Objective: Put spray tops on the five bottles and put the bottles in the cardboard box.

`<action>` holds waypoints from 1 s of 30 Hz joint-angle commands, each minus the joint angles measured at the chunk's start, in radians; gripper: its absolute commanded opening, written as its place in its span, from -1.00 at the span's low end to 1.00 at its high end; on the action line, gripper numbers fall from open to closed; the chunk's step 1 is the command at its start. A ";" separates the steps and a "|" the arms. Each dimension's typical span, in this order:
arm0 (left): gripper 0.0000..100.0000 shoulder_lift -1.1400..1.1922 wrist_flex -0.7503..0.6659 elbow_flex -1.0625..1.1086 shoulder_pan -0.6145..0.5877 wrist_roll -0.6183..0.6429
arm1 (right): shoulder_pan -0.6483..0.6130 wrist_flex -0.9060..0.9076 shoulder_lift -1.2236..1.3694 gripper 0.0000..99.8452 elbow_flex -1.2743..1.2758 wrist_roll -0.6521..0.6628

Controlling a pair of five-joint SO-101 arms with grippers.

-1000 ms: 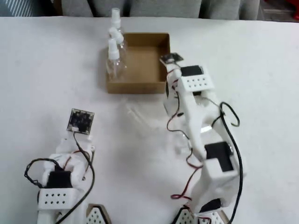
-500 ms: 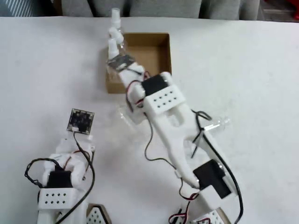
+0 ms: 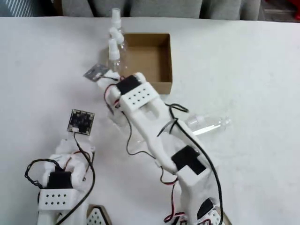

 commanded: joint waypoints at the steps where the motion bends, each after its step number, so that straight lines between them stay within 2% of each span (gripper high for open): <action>1: -0.95 -0.022 -0.029 -0.011 -0.008 -0.006 | -0.053 0.044 -0.012 -0.43 -0.083 0.011; 10: -0.95 -0.022 -0.029 -0.012 -0.018 -0.005 | -0.082 0.001 0.019 -0.43 -0.109 -0.054; 30: -0.95 -0.022 -0.046 -0.011 -0.041 0.002 | -0.110 -0.042 0.088 -0.43 -0.112 -0.081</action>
